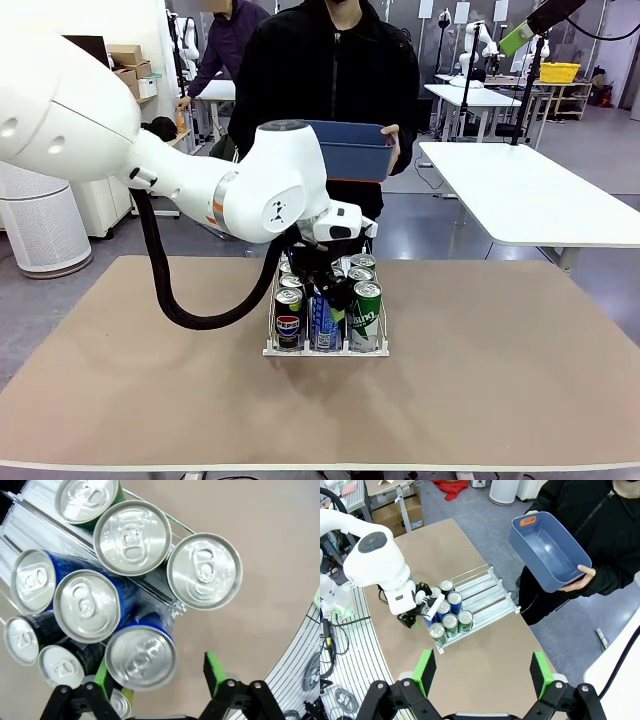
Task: Fill the beverage cans into the dispenser.
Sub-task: Place the picked Ionic drink in the line of the Automatic Can Dispenser with the same cans.
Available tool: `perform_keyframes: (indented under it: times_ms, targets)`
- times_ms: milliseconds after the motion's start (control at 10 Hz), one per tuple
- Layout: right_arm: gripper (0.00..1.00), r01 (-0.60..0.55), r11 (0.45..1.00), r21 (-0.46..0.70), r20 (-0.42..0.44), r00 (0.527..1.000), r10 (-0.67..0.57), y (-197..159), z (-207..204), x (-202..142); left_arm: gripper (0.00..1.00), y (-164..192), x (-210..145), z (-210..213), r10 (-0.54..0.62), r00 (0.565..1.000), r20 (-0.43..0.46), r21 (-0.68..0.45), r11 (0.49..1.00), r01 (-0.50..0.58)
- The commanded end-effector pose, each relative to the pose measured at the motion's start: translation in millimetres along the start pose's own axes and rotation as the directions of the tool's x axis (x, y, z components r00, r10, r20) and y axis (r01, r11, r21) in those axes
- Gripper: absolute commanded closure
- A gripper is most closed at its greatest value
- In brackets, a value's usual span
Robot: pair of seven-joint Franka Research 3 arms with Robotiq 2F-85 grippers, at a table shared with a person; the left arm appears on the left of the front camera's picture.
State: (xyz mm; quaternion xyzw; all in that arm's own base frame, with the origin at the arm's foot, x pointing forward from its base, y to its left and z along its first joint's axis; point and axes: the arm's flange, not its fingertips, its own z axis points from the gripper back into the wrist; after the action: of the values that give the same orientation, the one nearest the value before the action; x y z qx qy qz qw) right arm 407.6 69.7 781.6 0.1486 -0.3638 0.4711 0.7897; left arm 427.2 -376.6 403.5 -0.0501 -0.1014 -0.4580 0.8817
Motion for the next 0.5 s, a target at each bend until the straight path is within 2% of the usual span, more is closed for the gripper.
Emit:
perform_keyframes:
  times_ms: [0,400]
  targets:
    - [0.0,0.001,1.0,0.011,-0.002,1.0,-0.001,0.8,-0.2,-1.7,0.0,-9.6,-2.3,30.7,0.048,0.999,0.013,0.038,0.998,-0.048]
    - [0.0,0.001,1.0,0.011,-0.002,1.0,-0.001,0.8,-0.2,-1.7,0.0,-29.1,-4.2,61.5,0.078,0.996,0.032,0.056,0.995,-0.08]
